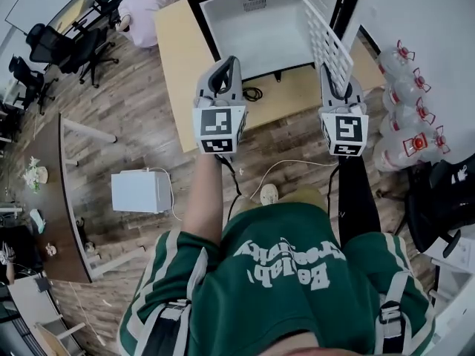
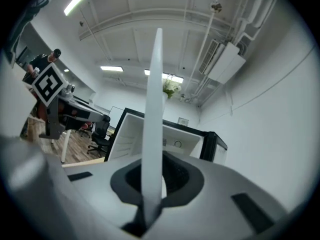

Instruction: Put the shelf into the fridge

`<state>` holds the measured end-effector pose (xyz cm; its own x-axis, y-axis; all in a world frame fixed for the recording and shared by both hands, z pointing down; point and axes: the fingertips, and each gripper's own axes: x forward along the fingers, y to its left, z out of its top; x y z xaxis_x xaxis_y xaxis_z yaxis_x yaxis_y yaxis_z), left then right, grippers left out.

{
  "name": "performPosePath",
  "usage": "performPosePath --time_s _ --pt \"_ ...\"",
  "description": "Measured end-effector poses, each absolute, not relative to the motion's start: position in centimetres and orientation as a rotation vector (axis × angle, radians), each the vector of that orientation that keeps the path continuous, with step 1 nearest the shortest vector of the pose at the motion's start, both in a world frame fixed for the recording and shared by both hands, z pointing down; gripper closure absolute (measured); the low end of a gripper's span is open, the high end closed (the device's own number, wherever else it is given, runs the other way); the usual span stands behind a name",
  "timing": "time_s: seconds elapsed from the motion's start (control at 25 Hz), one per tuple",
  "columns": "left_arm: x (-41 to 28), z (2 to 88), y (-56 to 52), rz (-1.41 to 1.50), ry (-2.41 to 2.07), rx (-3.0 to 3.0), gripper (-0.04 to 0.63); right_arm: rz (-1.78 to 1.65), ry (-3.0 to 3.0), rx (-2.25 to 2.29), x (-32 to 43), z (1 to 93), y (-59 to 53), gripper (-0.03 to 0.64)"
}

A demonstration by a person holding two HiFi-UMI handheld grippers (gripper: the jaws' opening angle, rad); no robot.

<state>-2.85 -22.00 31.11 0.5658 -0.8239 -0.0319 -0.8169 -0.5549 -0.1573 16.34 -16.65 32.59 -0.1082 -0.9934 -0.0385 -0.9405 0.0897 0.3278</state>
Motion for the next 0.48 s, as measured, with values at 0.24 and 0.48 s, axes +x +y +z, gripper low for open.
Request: performPosePath --time_s 0.24,0.48 --pt "-2.9 32.2 -22.3 -0.1 1.387 -2.641 0.597 -0.544 -2.11 1.773 14.4 33.4 -18.9 0.595" --pt "-3.7 33.3 -22.9 -0.116 1.437 -2.646 0.597 -0.646 -2.041 1.622 13.5 34.5 -21.1 0.595"
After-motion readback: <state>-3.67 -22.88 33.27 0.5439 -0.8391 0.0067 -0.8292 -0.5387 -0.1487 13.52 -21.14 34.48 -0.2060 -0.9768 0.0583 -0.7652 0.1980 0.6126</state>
